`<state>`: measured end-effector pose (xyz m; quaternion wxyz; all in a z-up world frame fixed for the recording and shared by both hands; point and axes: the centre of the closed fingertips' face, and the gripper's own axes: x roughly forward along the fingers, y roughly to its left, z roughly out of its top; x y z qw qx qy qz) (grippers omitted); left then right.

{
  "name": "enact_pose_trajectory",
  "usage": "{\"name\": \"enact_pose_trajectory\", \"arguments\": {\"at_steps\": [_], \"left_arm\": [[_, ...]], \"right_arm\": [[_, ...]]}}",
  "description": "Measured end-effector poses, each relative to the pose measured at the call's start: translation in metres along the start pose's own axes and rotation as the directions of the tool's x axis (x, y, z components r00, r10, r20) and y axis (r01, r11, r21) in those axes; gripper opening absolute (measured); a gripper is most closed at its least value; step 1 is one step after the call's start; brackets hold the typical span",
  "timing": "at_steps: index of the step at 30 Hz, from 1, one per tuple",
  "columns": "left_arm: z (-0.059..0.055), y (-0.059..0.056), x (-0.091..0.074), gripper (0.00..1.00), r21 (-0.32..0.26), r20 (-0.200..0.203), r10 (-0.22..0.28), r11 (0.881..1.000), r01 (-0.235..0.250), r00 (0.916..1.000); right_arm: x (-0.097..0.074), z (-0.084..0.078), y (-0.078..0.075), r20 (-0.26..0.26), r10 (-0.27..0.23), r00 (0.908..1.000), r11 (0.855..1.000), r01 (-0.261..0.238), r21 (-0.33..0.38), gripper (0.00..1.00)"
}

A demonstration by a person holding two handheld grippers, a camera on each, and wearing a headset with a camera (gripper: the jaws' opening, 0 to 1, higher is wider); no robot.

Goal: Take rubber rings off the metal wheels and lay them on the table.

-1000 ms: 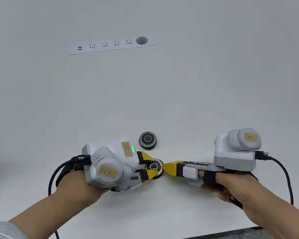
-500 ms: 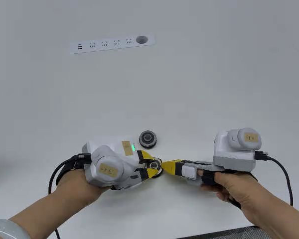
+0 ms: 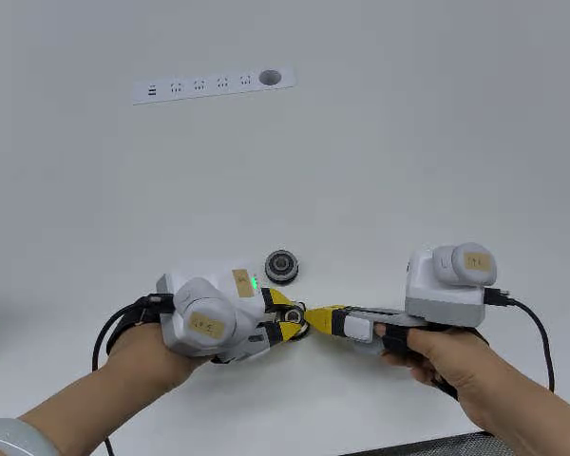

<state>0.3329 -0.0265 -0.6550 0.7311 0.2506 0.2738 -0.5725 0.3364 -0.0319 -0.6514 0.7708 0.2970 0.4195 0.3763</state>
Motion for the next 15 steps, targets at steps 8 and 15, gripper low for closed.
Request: {"name": "enact_pose_trajectory", "arguments": {"at_steps": [8, 15], "left_arm": [[0.0, 0.0, 0.0, 0.13, 0.0, 0.0, 0.001, 1.0, -0.001, 1.0], [0.0001, -0.0002, 0.0004, 0.13, 0.001, 0.001, 0.0, 1.0, 0.0, 1.0]], "right_arm": [[0.0006, 0.0011, 0.0037, 0.005, 0.011, 0.9999, 1.0, -0.011, 0.008, 0.02], [0.0004, 0.0016, 0.0045, 0.008, 0.016, 0.9998, 1.0, -0.016, 0.014, 0.02]]}}
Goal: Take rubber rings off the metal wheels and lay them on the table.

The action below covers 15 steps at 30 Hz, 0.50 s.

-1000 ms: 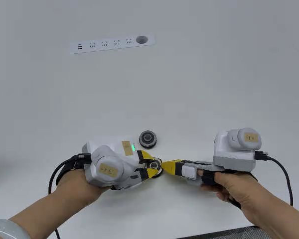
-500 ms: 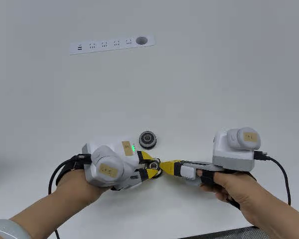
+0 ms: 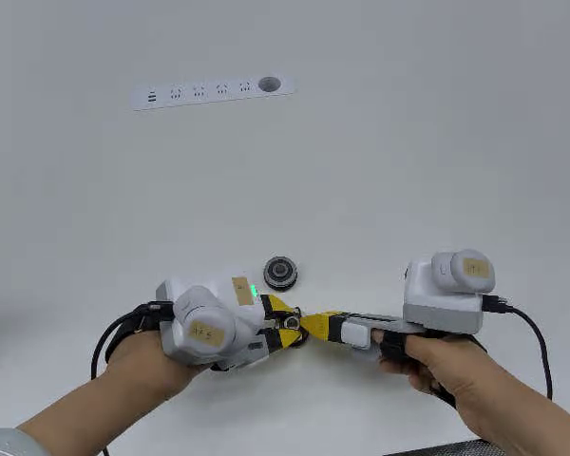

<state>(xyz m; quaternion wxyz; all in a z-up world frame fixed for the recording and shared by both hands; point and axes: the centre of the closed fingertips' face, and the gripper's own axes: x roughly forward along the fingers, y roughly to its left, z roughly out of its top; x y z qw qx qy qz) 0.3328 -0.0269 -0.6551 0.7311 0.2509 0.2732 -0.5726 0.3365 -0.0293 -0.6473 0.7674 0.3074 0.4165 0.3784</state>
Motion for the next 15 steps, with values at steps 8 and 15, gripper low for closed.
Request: {"name": "enact_pose_trajectory", "arguments": {"at_steps": [8, 15], "left_arm": [[0.0001, -0.0002, 0.0001, 0.13, 0.001, -0.001, 0.0, 1.0, 0.0, 1.0], [0.0005, -0.0005, 0.0001, 0.14, 0.006, -0.002, 0.001, 1.0, -0.001, 1.0]], "right_arm": [[0.0001, 0.0, 0.0024, 0.0, 0.01, 1.0, 1.0, -0.01, 0.006, 0.02], [0.0004, -0.0011, 0.0073, -0.001, 0.027, 0.9996, 1.0, -0.027, 0.016, 0.02]]}}
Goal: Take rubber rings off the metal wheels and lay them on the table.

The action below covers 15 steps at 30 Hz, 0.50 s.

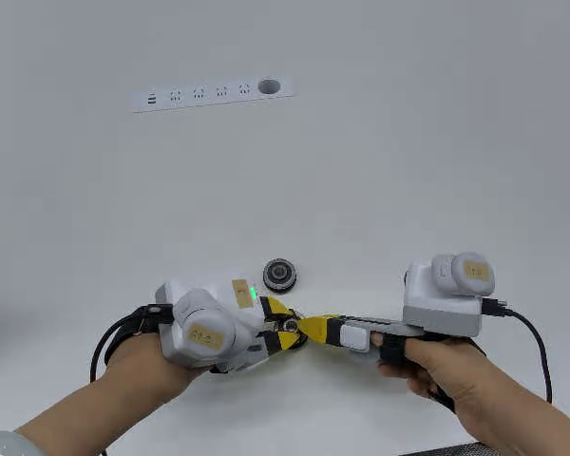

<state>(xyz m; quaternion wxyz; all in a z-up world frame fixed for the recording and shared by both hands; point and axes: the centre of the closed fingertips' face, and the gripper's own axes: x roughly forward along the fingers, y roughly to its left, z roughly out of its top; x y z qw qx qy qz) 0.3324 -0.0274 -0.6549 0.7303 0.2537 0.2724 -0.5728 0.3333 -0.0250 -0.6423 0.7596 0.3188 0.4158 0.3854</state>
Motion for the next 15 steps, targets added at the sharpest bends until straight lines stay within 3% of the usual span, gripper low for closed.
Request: {"name": "enact_pose_trajectory", "arguments": {"at_steps": [15], "left_arm": [[0.0024, -0.0007, -0.0033, 0.15, 0.006, 0.004, 0.011, 1.0, -0.011, 0.9999]], "right_arm": [[-0.0018, 0.0015, -0.004, 0.017, -0.011, 0.9998, 1.0, 0.01, 0.009, 0.02]]}}
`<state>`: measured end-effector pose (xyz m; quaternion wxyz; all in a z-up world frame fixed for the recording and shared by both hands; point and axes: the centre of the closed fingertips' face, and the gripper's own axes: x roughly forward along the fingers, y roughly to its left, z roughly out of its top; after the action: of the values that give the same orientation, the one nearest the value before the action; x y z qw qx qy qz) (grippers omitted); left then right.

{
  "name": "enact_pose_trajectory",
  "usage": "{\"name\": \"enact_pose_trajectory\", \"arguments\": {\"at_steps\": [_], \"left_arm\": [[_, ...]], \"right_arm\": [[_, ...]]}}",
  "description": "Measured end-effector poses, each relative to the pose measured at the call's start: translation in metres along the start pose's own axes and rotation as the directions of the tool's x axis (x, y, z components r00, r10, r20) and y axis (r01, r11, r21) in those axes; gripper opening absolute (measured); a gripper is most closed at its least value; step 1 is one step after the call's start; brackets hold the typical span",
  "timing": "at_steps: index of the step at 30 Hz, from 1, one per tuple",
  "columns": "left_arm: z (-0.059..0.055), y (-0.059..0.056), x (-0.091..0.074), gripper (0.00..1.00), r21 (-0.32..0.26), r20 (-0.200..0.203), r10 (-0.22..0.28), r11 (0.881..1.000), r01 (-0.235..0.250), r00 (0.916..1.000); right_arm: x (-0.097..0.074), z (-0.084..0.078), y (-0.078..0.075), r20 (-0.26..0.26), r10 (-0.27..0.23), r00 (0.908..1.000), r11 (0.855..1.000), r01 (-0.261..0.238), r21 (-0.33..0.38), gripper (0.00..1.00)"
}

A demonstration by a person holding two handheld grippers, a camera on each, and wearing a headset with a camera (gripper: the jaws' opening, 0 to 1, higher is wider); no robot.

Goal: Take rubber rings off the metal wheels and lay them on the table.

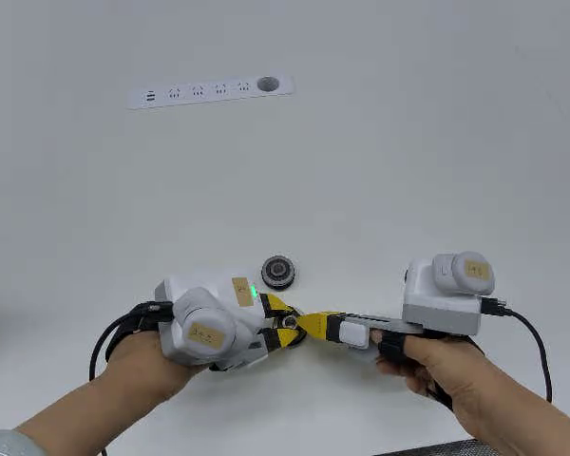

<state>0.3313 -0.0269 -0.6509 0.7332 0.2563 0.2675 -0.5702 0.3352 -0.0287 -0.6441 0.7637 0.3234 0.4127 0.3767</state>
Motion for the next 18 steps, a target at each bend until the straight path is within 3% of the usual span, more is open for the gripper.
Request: {"name": "enact_pose_trajectory", "arguments": {"at_steps": [6, 18], "left_arm": [[0.0035, -0.0002, -0.0062, 0.22, -0.011, 0.019, 0.005, 1.0, -0.005, 0.9998], [-0.0049, 0.0017, -0.0107, 0.28, -0.026, 0.01, 0.029, 0.999, -0.029, 0.9995]], "right_arm": [[0.0003, 0.0006, -0.0005, 0.004, -0.001, 1.0, 1.0, 0.001, 0.003, 0.02], [-0.0001, 0.0012, 0.0037, 0.009, 0.012, 0.9999, 1.0, -0.012, 0.008, 0.02]]}}
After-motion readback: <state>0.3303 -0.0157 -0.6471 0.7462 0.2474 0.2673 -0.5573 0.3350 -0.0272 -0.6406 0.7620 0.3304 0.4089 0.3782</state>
